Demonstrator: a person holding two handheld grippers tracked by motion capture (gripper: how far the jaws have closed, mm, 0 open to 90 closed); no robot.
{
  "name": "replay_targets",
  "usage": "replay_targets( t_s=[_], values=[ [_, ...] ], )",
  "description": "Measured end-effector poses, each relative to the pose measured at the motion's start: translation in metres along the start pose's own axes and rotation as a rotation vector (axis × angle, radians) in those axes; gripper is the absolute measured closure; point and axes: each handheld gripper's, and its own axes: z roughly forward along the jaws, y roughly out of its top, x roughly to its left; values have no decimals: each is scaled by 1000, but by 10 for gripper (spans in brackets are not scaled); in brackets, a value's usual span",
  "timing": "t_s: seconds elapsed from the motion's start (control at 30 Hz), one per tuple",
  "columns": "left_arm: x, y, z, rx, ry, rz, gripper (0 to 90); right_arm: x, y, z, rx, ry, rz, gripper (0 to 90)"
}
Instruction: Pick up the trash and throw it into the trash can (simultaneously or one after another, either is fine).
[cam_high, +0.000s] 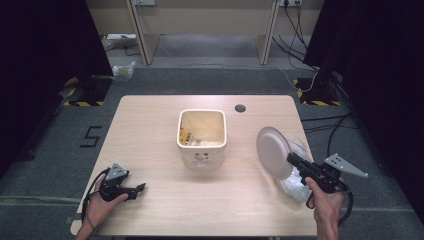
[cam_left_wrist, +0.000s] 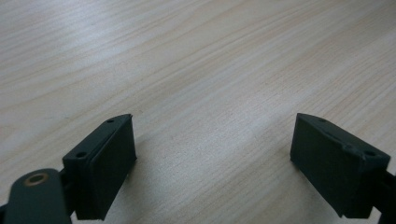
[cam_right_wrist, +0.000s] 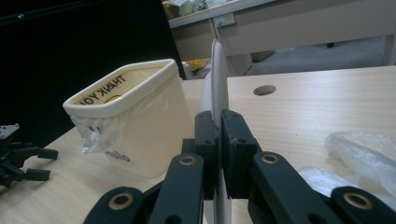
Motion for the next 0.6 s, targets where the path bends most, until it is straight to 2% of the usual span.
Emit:
replay_targets(
  t_s=[0.1,0.23,0.33,0.6],
  values=[
    [0,0,0,-1,1,-1,132,3,3,1,2,-1,-17,857],
    [0,0,0,-1,0,-1,131,8,10,2,-23,26,-23,857],
    [0,0,0,-1,1,-1,132,12,17,4,-29,33,-43,857],
    [0,0,0,-1,1,-1,132,19,29,10,-51,59,-62,857]
  ],
)
